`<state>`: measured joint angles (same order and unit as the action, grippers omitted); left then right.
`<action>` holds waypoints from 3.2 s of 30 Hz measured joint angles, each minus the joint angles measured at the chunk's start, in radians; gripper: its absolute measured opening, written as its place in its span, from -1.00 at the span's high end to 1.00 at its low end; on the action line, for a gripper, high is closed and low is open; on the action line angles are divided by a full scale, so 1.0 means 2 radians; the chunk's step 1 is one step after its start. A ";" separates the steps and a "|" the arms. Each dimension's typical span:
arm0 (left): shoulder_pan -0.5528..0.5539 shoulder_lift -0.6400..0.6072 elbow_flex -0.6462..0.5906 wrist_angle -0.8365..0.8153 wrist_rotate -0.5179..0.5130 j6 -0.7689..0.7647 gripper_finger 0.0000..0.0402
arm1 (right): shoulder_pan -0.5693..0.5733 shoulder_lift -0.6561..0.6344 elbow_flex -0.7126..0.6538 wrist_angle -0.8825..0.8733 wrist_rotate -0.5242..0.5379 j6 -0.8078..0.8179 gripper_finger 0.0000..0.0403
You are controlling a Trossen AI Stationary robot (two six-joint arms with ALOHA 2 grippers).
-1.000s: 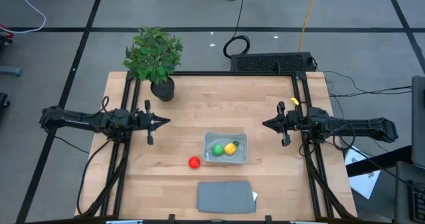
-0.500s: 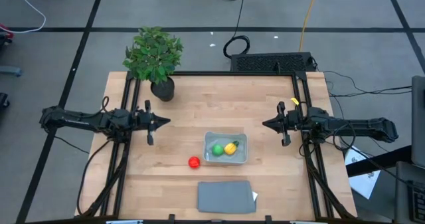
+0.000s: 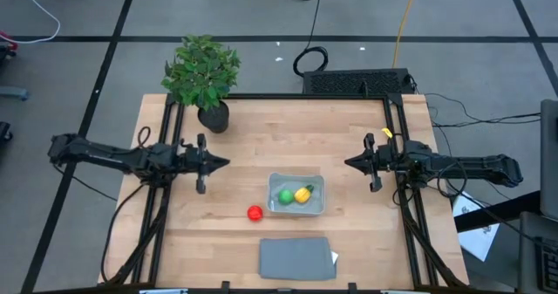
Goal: Pick and placing Produce into tupperware
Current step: Put the red tomato into the gray bin
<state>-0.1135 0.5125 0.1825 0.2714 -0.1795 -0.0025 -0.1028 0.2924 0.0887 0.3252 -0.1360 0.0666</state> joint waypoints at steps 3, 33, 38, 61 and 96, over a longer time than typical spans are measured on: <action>0.000 0.018 0.002 0.037 0.000 -0.002 0.93 | 0.000 0.000 0.000 0.000 0.000 0.000 1.00; -0.059 0.206 0.290 -0.082 0.024 0.017 0.93 | 0.000 0.000 0.000 0.000 0.000 0.000 1.00; -0.081 0.240 0.351 -0.170 -0.002 0.015 0.93 | 0.000 0.000 0.000 0.000 0.000 0.000 1.00; -0.115 0.409 0.569 -0.484 -0.042 -0.186 0.93 | 0.000 0.000 0.000 -0.007 0.000 0.000 1.00; -0.144 0.547 0.631 -0.651 0.082 -0.266 0.93 | -0.001 0.000 -0.013 0.007 0.002 0.010 1.00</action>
<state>-0.4007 1.6060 1.4441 -1.0311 -0.0154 -0.5348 -0.1051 0.2929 0.0631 0.3397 -0.1326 0.0860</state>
